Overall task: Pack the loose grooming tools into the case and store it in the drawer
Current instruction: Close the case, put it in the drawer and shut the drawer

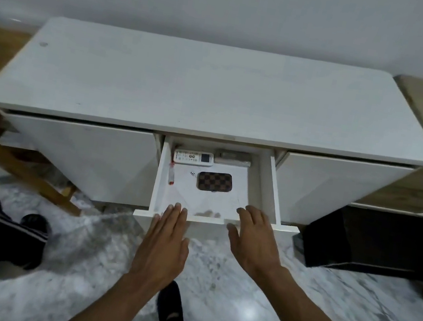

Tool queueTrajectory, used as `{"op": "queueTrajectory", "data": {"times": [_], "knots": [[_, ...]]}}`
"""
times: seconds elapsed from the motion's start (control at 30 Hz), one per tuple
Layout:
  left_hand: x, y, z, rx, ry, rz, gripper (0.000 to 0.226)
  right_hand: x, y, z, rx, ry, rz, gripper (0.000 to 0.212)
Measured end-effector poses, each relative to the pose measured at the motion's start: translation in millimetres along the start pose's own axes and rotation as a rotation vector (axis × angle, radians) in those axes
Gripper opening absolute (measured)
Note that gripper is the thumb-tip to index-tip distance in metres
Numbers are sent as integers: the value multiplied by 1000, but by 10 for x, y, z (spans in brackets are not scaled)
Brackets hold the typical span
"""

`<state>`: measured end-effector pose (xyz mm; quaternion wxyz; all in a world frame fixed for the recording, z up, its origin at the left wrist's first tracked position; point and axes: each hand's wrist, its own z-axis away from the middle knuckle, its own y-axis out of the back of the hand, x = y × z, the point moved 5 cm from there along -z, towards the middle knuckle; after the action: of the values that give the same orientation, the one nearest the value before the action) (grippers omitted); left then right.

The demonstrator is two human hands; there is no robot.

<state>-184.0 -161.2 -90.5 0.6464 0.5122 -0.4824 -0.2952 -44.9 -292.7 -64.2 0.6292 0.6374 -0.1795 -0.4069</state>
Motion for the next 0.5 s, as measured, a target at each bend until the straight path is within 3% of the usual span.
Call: {"op": "queueTrajectory", "data": {"times": [0.1,0.23,0.33,0.5], "knots": [[47,-75,162,-9,50,-36,64,24,-26,285,77,6,45,46],[107,-131,208,-44,113,-47,71,54,-145,425,-94,2,16,63],[112,-176,174,-95,152,-46,89,29,-129,383,-137,30,6,65],[70,-188,53,-114,145,-64,83,20,-111,269,-84,29,33,67]]}}
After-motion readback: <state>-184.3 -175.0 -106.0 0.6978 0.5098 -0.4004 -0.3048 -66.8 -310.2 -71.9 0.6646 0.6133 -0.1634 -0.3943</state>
